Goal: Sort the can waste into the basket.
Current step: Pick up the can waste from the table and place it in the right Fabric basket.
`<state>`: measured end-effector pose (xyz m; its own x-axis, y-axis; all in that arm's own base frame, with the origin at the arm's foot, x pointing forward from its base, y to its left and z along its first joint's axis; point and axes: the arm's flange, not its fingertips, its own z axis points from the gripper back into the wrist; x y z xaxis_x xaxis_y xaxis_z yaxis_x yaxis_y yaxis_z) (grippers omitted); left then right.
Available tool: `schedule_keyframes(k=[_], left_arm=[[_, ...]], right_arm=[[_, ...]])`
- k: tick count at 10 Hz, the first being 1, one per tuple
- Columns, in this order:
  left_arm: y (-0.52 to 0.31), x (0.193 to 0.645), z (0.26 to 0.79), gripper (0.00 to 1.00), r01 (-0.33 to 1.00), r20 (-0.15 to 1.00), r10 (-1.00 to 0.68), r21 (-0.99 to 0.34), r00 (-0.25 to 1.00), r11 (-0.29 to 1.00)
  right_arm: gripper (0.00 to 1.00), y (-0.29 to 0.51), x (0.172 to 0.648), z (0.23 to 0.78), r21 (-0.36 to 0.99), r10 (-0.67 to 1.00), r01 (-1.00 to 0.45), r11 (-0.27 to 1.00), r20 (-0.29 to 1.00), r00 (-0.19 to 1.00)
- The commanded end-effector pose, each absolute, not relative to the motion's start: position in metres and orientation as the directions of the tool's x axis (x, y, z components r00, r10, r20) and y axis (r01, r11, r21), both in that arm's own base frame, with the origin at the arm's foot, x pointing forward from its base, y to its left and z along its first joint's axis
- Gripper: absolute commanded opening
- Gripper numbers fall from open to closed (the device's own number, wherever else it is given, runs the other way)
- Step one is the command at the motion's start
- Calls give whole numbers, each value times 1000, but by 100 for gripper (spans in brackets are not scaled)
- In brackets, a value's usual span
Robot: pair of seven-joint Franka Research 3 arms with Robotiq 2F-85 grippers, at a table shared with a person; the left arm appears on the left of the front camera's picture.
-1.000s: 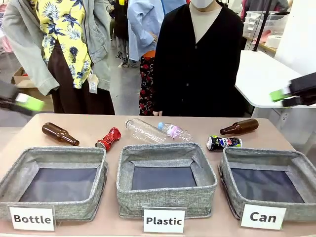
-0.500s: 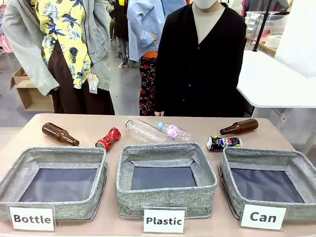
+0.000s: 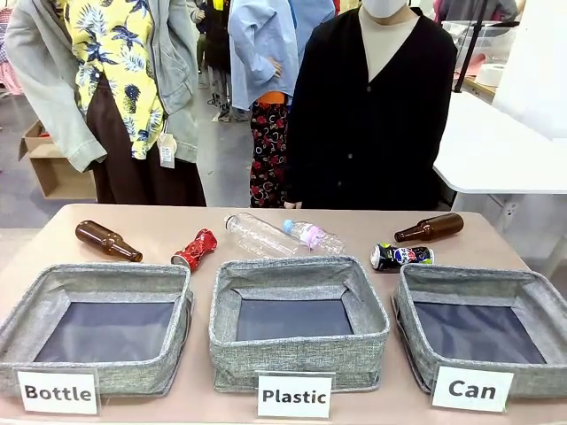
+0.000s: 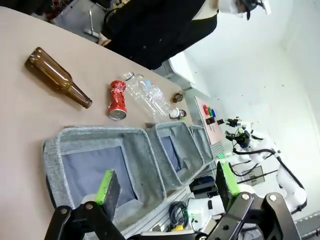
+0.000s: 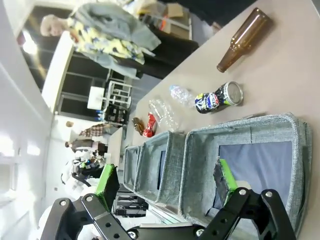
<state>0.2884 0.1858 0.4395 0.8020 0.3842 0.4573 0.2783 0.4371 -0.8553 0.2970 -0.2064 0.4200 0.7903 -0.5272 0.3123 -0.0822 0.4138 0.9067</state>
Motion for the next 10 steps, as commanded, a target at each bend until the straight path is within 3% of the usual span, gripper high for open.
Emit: schedule_keyframes(k=[1,3,4,6,7,10], left_arm=[[189,284,445,100,315,490,373,-841,788,440],[188,283,443,100,285,463,377,-852,802,440],[163,287,465,100,369,552,217,-753,805,545],[104,326,508,100,491,599,-55,-597,799,635],[63,348,520,100,567,569,-236,-522,788,637],[-48,414,513,100,684,439,-541,-301,718,664]], right_arm=[[100,-209,294,428,896,-522,-116,429,351,778],[100,-209,294,428,896,-522,-116,429,351,778],[100,-209,294,428,896,-522,-116,429,351,778],[100,-209,294,428,896,-522,-116,429,351,778],[100,-209,294,428,896,-522,-116,429,351,778],[100,-209,294,428,896,-522,-116,429,351,778]])
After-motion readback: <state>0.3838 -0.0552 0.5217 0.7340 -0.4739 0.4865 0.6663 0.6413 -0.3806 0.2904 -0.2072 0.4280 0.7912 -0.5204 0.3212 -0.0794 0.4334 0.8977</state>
